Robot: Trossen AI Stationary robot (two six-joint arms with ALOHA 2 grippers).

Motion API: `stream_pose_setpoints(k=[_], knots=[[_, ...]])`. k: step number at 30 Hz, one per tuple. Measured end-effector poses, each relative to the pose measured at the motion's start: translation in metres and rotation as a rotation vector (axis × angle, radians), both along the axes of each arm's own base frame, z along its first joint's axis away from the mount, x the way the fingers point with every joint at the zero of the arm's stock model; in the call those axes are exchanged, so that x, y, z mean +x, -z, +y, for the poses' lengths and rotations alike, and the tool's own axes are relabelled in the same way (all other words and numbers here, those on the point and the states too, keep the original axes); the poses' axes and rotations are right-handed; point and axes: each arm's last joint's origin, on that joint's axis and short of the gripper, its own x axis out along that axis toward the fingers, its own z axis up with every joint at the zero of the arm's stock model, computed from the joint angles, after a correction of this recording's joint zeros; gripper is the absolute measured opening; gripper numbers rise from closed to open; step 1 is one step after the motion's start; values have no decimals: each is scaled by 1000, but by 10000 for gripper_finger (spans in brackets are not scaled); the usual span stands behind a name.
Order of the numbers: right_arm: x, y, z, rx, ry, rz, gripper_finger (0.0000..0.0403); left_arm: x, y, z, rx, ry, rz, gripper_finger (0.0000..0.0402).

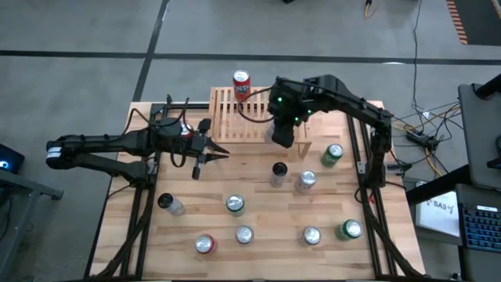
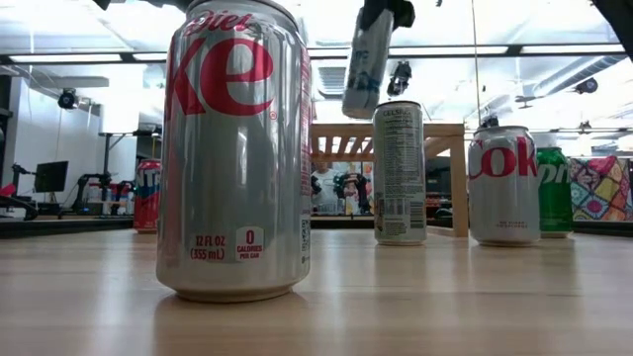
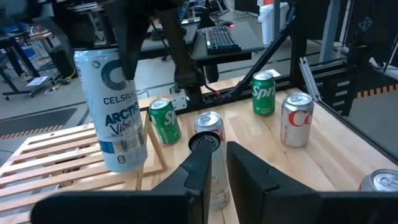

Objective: Place canned beverage on shelf
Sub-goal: Put the white blue soda can on the shelf

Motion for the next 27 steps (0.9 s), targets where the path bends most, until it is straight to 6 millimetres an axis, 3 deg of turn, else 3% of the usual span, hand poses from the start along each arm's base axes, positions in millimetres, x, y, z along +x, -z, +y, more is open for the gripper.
stream_pose_setpoints(k=[9,13,21,27], knots=[[-1,-1,-3,-36,-50,3,244,9,0,1,-33,-6,-42,38],[2,-2,7,-55,-81,-7,244,23,6,3,-28,-8,-45,64],[10,-4,40,-50,-174,-45,244,52,24,11,44,-147,-56,188],[14,-6,57,-80,-202,-71,244,72,39,14,54,-150,-77,283]])
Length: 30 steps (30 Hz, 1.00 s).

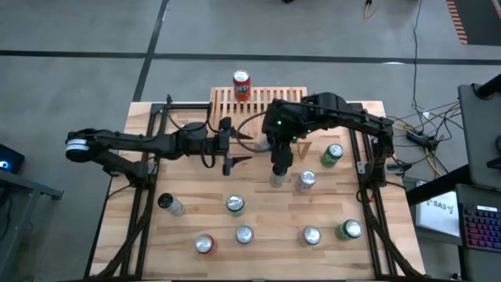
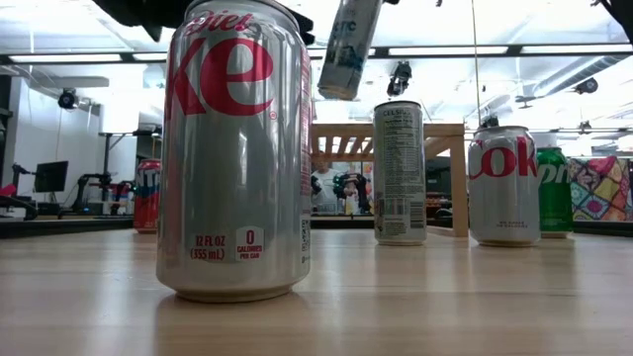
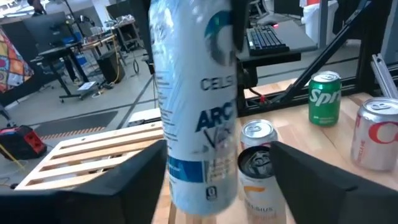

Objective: Place canned beverage on shelf
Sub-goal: Put the white blue soda can on the shelf

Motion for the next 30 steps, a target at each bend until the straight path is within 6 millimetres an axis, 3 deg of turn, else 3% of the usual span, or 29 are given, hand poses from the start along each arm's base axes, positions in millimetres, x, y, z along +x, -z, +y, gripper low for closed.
stream_pose_setpoints(k=[5,13,19,24,26,30], knots=[[3,-2,7,-23,-18,-33,244,10,10,1,-38,-5,-2,315],[7,-4,9,-33,-43,-75,244,22,22,3,-89,-14,-6,316],[9,-6,11,-42,-59,-102,244,23,23,3,-97,-15,-9,299],[9,-6,12,-38,-69,-104,244,22,22,3,-97,-15,-12,232],[10,-6,13,-35,-72,-109,244,22,22,3,-101,-15,-13,230],[12,-8,13,-23,-76,-137,291,21,20,3,-115,-14,-22,230]])
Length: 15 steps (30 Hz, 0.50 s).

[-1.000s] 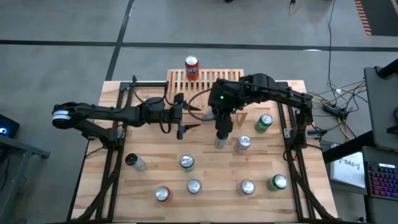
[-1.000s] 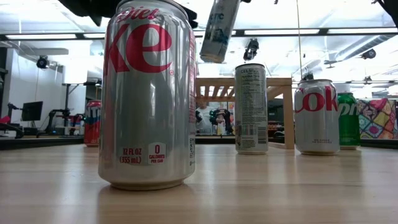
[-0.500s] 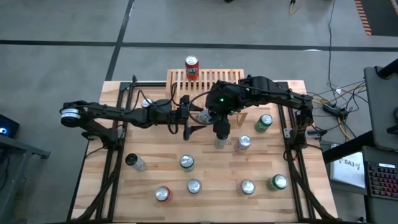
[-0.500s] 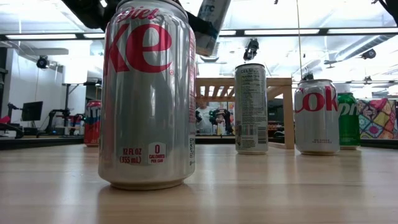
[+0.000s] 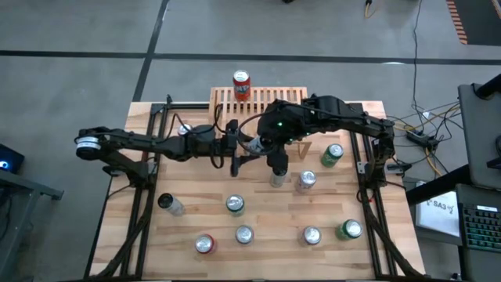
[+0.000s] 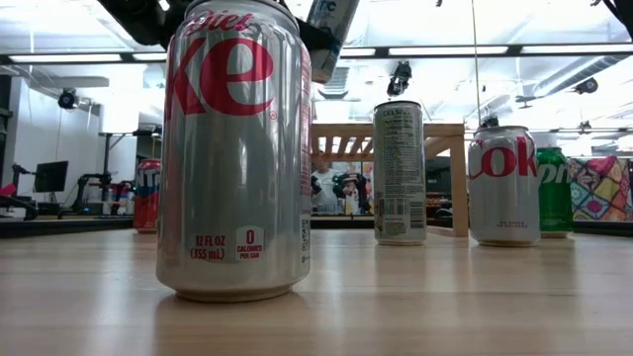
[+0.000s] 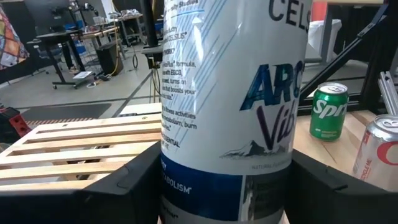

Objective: Place canned beverage on shelf
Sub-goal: Put the white blue soda can on the shelf

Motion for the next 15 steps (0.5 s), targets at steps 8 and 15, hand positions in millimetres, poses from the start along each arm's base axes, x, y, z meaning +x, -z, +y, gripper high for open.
stream_pose_setpoints(k=[8,15], knots=[[-13,-24,2,-1,-41,-145,329,-20,-7,-3,-18,1,-83,230],[-43,-55,7,-51,-95,-287,303,-55,-25,-14,-19,29,-220,230]])
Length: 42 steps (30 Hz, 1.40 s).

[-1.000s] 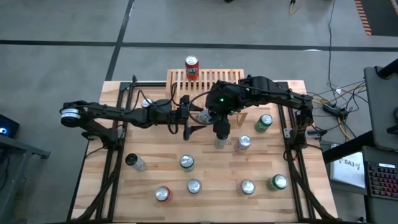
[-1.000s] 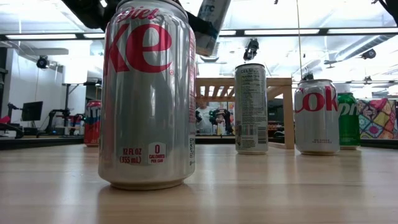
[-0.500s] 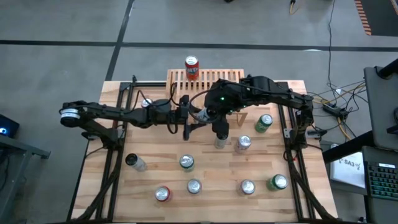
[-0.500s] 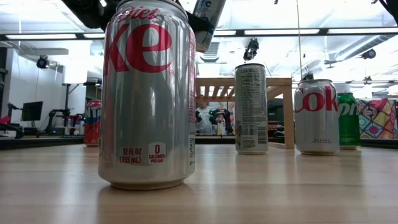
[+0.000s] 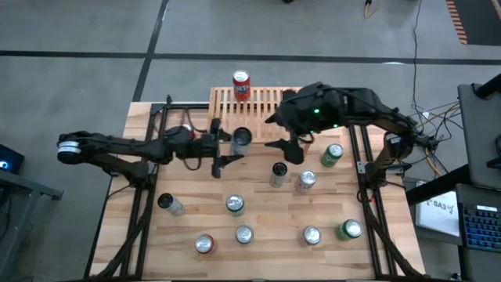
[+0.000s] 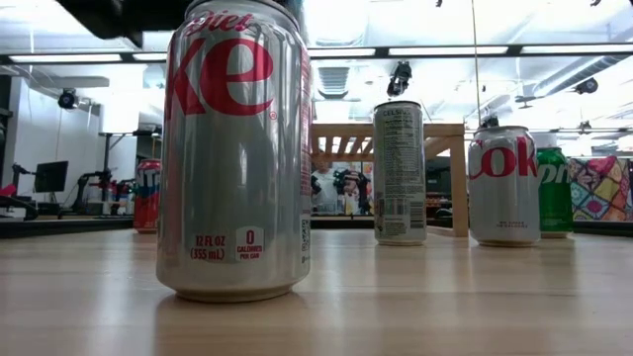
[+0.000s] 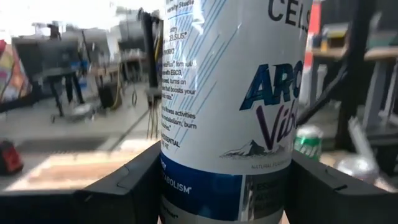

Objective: Place canned beverage on shelf
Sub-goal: Put the white blue soda can on the shelf

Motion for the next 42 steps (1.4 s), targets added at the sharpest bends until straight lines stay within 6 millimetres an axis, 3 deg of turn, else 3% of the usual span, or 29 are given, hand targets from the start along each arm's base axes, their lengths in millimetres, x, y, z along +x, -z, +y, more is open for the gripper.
stream_pose_setpoints(k=[4,7,15,24,29,34,42], knots=[[3,-3,3,-38,-38,-64,285,-17,-10,-5,4,15,-84,230],[16,6,5,-60,-59,-92,272,-25,-14,-8,6,22,-116,230],[55,61,12,-11,-202,-191,247,-34,-15,-16,5,56,-130,230],[48,104,22,-46,-234,-500,237,-57,-12,-19,-16,71,-169,230],[50,127,22,-92,-236,-724,237,-56,-6,-19,-52,77,-153,230],[61,149,22,-87,-230,-726,243,-46,1,-18,-78,77,-125,230],[64,140,17,-109,-95,-731,247,-34,7,-16,-79,19,-148,230]])
